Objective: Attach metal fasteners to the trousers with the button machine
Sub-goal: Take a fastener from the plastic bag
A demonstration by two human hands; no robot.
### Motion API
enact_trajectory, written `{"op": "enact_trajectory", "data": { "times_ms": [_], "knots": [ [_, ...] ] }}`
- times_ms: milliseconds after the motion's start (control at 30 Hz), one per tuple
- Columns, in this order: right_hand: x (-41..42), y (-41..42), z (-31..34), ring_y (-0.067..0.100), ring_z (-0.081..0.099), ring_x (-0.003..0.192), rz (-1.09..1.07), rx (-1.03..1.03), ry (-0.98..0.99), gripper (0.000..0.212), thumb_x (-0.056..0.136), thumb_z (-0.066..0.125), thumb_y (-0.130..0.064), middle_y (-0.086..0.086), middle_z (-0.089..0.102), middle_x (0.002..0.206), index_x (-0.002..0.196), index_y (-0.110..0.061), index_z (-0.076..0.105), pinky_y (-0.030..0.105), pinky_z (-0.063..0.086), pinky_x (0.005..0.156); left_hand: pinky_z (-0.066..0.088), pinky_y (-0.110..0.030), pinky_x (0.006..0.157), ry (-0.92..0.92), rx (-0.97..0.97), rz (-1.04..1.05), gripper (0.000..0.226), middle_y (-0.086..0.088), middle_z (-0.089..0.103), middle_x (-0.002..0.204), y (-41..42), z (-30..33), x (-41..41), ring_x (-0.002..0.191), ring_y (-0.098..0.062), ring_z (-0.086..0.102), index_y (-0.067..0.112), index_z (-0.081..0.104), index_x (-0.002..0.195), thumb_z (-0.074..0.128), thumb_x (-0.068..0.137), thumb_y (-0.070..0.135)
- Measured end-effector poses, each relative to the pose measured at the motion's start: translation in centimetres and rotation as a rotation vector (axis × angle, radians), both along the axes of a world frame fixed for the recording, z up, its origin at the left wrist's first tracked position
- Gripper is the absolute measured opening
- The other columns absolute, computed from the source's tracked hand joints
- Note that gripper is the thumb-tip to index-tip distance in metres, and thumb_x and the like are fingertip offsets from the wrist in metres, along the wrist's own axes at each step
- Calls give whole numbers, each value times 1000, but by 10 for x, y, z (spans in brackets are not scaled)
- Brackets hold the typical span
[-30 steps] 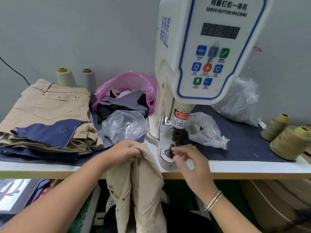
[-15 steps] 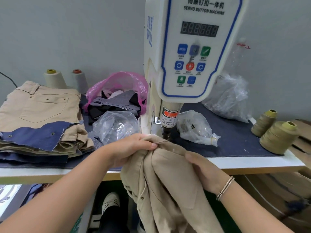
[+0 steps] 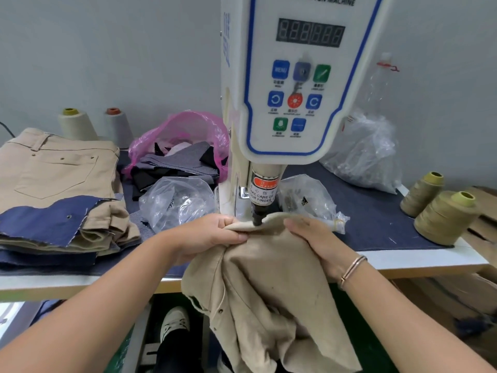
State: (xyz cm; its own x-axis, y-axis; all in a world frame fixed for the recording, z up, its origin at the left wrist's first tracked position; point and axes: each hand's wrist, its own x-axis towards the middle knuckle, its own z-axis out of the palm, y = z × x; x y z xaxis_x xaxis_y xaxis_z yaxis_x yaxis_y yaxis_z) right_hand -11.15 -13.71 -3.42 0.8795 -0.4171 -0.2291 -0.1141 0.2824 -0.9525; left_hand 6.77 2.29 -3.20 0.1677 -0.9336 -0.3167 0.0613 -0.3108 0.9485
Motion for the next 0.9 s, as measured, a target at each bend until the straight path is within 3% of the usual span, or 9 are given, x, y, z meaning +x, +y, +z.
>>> {"op": "enact_trajectory", "data": {
  "times_ms": [100, 233, 400, 533, 700, 900],
  "knots": [
    [17, -4, -2, 18, 67, 95, -56, -46, -25, 28, 86, 59, -30, 13, 70, 107, 101, -11, 72, 28, 52, 86, 51, -29, 76, 65, 1, 95, 39, -12, 67, 96, -3, -7, 6, 86, -21, 63, 4, 63, 104, 73, 73, 25],
    [30, -5, -11, 13, 67, 90, -123, -85, 37, 22, 92, 57, -28, 6, 73, 100, 89, -14, 73, 24, 51, 86, 55, -29, 77, 156, -15, 157, 45, -13, 70, 107, -2, -17, 8, 91, -20, 68, 8, 65, 112, 74, 71, 24],
    [27, -4, -15, 12, 68, 88, -73, -26, 25, 27, 81, 62, -36, 7, 73, 97, 85, -14, 76, 20, 54, 76, 55, -32, 86, 236, -82, 112, 37, -16, 66, 119, 2, -27, 7, 104, -26, 65, 15, 69, 113, 70, 76, 21],
    [23, -3, -16, 10, 69, 87, -48, 33, -20, 29, 77, 61, -40, 3, 74, 94, 84, -19, 79, 18, 53, 72, 54, -35, 87, 238, -94, 103, 30, -17, 68, 112, 1, -25, 5, 100, -26, 66, 16, 72, 105, 68, 76, 20],
    [19, -6, -15, 10, 70, 89, -84, 99, -57, 26, 77, 63, -40, 2, 74, 94, 83, -20, 79, 18, 53, 71, 37, -52, 105, 195, -80, 154, 56, -32, 54, 126, -6, -20, -2, 108, -36, 56, -4, 54, 125, 64, 75, 19],
    [18, -6, -15, 10, 69, 89, -89, 121, -55, 25, 76, 64, -40, 1, 74, 94, 83, -22, 79, 19, 53, 72, 43, -46, 102, 203, -91, 156, 48, -26, 61, 122, -7, -23, -4, 105, -32, 60, 1, 59, 120, 63, 75, 17]
  ]
}}
